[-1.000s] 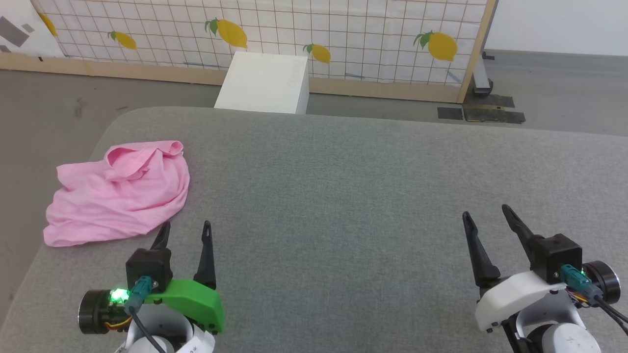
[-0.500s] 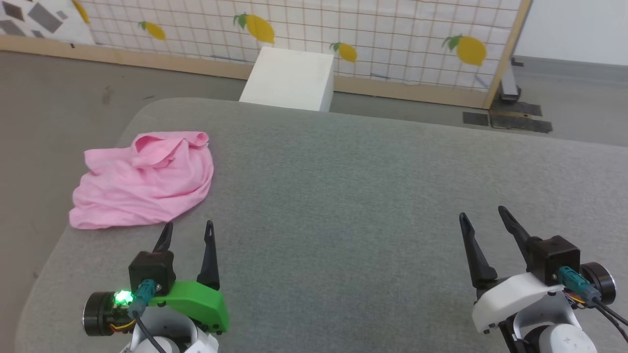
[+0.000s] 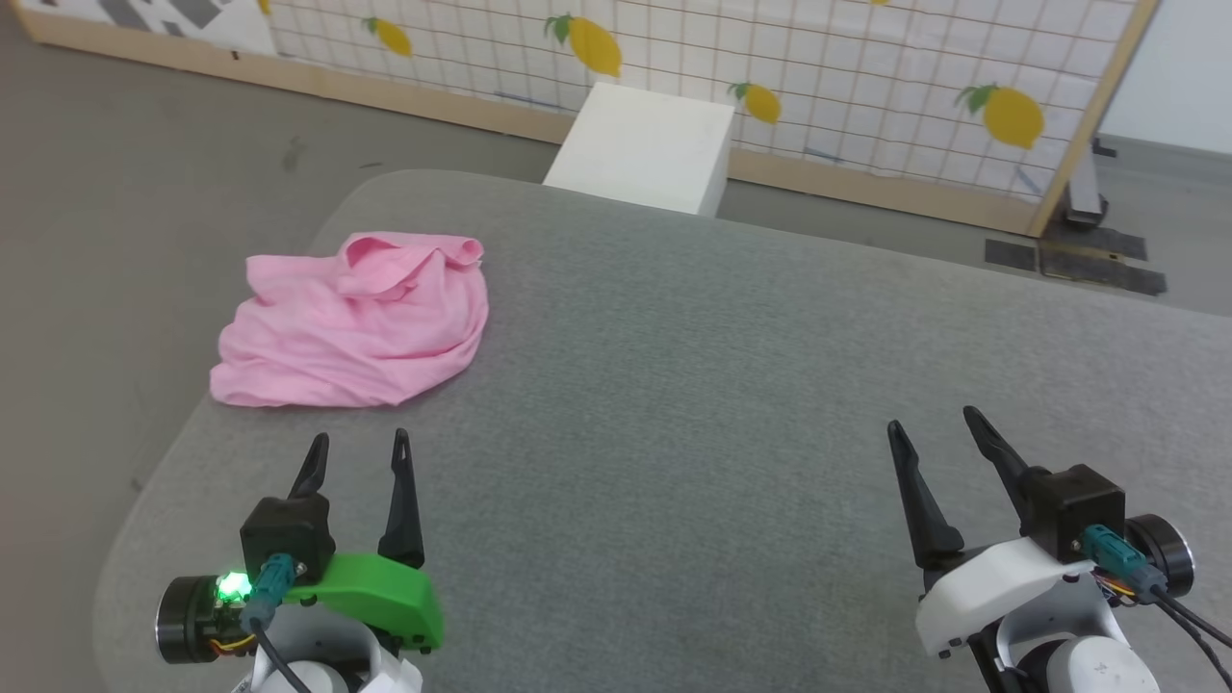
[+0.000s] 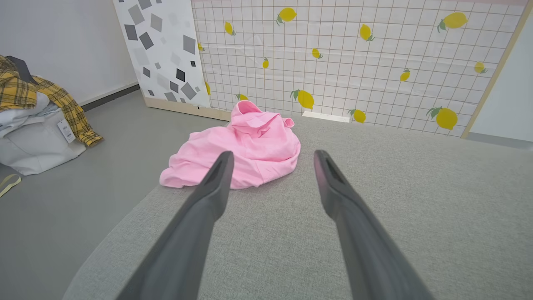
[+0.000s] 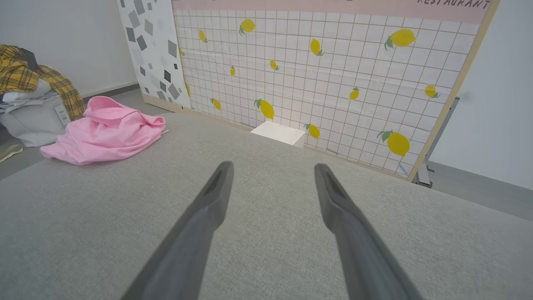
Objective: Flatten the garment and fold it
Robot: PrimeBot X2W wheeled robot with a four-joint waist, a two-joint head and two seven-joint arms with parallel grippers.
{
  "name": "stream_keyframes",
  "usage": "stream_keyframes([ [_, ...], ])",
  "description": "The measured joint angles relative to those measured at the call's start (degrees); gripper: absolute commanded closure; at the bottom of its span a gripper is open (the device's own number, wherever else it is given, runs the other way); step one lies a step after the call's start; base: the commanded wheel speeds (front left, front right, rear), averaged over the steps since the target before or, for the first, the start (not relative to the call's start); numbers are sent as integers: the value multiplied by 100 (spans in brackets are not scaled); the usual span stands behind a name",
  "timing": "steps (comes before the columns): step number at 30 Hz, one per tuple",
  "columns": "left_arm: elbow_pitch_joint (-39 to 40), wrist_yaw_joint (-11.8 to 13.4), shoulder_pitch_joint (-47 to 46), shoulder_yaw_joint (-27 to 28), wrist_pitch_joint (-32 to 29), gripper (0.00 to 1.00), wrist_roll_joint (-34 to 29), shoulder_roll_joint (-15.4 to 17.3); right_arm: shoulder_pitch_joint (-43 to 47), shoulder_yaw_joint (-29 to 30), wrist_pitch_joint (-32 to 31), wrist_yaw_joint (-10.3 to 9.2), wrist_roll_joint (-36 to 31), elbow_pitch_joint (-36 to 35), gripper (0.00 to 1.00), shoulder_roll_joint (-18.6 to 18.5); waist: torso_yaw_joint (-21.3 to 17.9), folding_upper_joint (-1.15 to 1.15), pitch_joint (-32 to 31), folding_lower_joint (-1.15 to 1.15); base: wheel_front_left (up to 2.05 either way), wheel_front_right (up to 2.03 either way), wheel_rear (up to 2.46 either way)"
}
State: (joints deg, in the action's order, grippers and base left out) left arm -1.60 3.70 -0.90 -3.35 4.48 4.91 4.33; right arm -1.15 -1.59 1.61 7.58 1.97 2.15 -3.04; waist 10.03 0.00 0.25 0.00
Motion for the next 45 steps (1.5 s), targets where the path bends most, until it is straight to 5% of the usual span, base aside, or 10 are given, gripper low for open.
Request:
stream_keyframes([
  [45,4,481,121,-320,421,0,528,400,-120,-346,253,0,208,221,0,2,1227,0,112,0,0,0,0],
])
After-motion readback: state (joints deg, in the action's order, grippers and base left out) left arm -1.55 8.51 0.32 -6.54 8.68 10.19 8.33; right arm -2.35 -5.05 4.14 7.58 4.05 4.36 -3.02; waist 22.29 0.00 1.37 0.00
